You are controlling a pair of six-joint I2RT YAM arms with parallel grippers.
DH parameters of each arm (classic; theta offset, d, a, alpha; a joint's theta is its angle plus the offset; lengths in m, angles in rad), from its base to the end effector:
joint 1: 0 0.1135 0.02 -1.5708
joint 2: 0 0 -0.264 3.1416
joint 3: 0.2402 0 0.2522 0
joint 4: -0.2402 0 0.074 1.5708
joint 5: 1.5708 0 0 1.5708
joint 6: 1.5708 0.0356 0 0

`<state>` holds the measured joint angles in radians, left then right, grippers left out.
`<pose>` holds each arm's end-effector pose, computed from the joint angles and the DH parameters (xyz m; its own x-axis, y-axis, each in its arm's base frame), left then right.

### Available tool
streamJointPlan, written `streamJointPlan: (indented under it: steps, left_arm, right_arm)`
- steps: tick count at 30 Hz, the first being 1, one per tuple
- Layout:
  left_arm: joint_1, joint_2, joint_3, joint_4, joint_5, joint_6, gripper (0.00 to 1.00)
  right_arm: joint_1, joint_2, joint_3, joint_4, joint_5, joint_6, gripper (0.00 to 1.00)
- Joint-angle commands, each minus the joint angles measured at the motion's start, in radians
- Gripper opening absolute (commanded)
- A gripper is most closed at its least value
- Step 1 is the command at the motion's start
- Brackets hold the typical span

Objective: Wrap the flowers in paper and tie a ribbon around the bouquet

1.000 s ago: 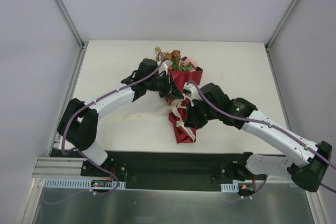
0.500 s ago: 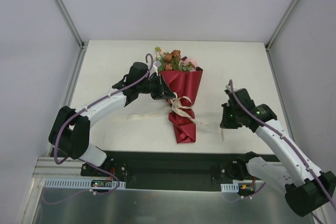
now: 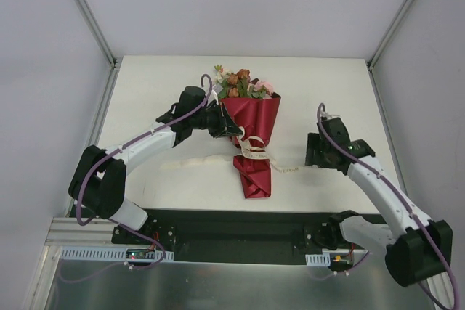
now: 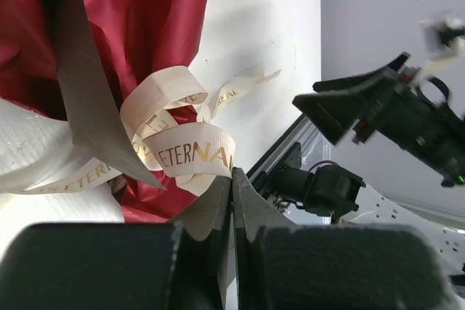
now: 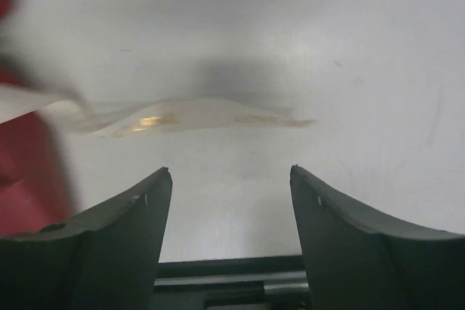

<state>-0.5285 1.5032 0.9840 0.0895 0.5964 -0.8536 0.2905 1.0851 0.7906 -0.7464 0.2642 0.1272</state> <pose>0.2824 -0.1880 0.2643 -0.8832 -0.2063 -0.4212 0.2929 0.4587 -0.8389 0.1975 0.0493 0.2398 -0.8391 -0.1230 -0.5299 -0.0439 0.9862 -0.1594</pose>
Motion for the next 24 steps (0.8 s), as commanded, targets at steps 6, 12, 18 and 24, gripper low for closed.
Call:
streamJointPlan:
  steps: [6,12,18,24]
  left_arm:
    - [0.004,-0.014,0.004,0.016,0.072,0.018,0.0]
    - [0.01,-0.015,-0.001,0.015,0.1,0.025,0.0]
    - [0.016,-0.017,0.005,0.012,0.114,0.03,0.0]
    - [0.018,-0.015,0.001,0.012,0.12,0.033,0.0]
  right_arm:
    - [0.34,0.001,-0.038,0.601,-0.503,-0.408,0.59]
    - [0.358,0.206,0.019,0.636,-0.504,-0.57,0.57]
    - [0.328,0.277,0.016,0.7,-0.529,-0.587,0.49]
    - [0.306,0.34,0.029,0.74,-0.566,-0.587,0.49]
